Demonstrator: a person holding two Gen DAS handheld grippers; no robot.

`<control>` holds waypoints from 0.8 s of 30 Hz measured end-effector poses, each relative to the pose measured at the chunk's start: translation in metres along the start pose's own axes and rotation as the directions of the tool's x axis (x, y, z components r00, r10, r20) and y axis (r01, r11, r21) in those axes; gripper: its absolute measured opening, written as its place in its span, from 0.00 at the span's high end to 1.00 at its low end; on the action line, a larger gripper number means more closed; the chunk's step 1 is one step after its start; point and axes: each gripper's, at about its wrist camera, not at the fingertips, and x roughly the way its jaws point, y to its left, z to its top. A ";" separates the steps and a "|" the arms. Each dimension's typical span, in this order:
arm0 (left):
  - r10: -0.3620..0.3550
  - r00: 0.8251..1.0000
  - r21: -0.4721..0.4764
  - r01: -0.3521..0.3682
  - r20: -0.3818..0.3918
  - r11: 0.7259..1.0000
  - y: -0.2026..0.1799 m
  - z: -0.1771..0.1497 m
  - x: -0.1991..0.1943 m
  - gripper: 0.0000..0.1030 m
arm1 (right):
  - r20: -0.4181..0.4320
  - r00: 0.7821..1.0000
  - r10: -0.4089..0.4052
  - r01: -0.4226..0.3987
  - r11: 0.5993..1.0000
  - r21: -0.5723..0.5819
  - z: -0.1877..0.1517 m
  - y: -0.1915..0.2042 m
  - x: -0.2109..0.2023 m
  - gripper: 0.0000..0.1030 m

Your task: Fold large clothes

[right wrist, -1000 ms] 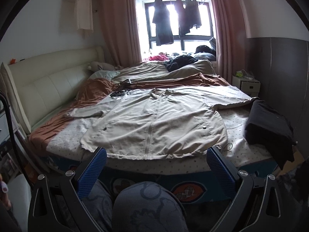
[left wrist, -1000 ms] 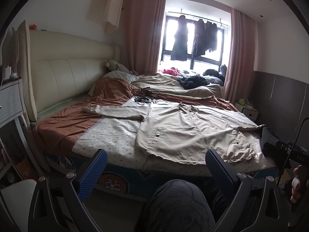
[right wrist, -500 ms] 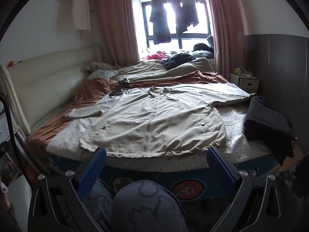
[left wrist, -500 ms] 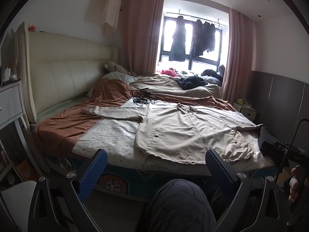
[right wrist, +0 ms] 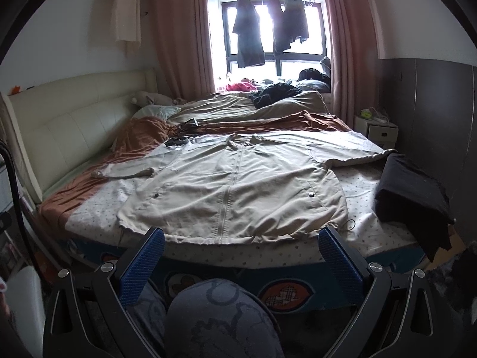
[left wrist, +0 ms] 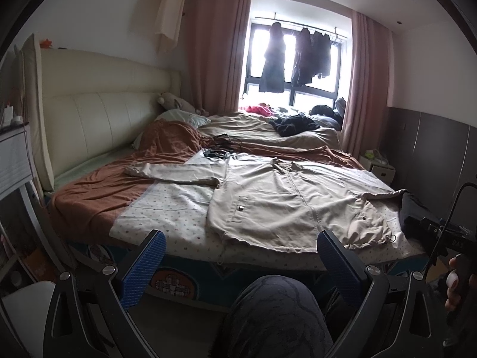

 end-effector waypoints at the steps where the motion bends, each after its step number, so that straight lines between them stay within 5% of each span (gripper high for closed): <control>1: 0.000 1.000 -0.002 0.000 -0.002 1.000 0.001 0.000 0.002 0.01 | 0.001 1.000 -0.004 0.004 1.000 -0.008 0.001 0.001 0.002 0.00; 24: 0.033 0.996 -0.029 -0.036 -0.088 0.999 0.039 0.029 0.100 0.01 | -0.076 0.995 0.060 -0.061 0.998 -0.011 0.045 0.030 0.118 0.00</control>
